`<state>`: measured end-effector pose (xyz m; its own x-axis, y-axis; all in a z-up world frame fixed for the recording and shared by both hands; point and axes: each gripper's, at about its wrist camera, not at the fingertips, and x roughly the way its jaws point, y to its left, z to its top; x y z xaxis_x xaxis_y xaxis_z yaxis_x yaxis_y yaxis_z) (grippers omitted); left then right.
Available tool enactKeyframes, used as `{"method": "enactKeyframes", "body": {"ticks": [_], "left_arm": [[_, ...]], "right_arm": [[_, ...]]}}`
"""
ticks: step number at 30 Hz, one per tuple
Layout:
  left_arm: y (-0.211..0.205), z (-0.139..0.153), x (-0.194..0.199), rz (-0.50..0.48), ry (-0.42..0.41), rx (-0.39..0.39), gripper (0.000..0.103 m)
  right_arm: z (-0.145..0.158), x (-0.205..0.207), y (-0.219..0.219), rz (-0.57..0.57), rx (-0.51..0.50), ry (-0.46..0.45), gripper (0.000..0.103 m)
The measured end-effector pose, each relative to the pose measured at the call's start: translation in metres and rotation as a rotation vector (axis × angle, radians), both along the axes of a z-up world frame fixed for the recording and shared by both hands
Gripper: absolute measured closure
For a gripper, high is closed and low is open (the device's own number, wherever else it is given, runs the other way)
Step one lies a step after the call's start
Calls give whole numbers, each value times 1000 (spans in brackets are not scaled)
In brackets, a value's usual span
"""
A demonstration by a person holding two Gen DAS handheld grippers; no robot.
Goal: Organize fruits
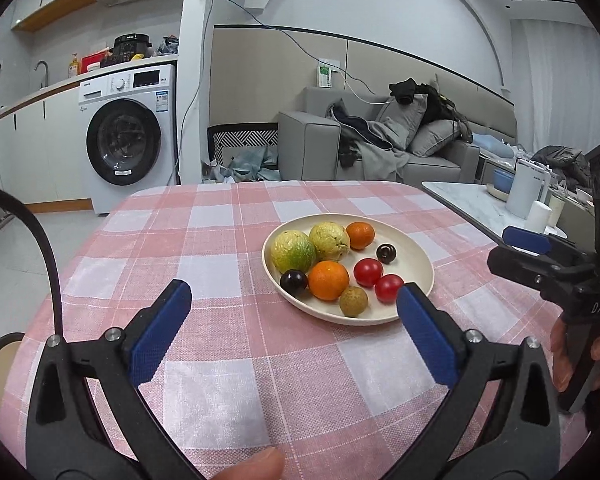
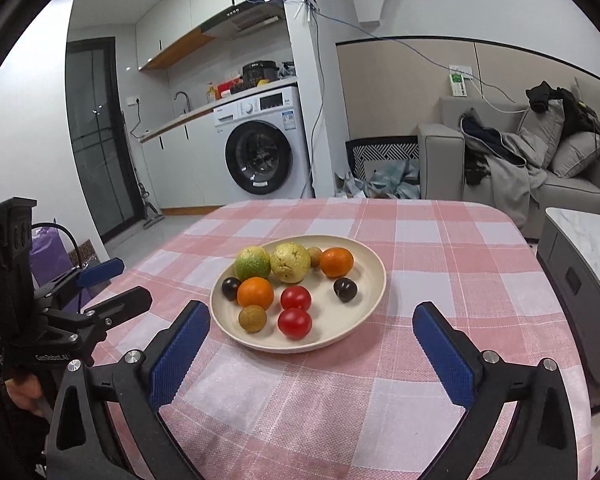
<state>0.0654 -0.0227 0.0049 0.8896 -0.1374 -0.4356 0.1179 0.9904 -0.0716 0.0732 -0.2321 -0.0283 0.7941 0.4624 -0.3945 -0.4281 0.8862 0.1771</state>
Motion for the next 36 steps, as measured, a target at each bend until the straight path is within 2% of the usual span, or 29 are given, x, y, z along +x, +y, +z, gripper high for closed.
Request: {"method": "enactKeyframes", "body": {"ticks": [6,18,36], "left_arm": [[-2,-2,-2,-4,-3,6,1],[3,-2,2,-2,1,-15,1],[3,-3,2,-4,1,-11,1]], "right_arm": [[0,-5,-4,-6,35,-37,0],[-2,-14,5,-11,-13,-86,0],[-3,-13,4,-13,-14,-83,0]]}}
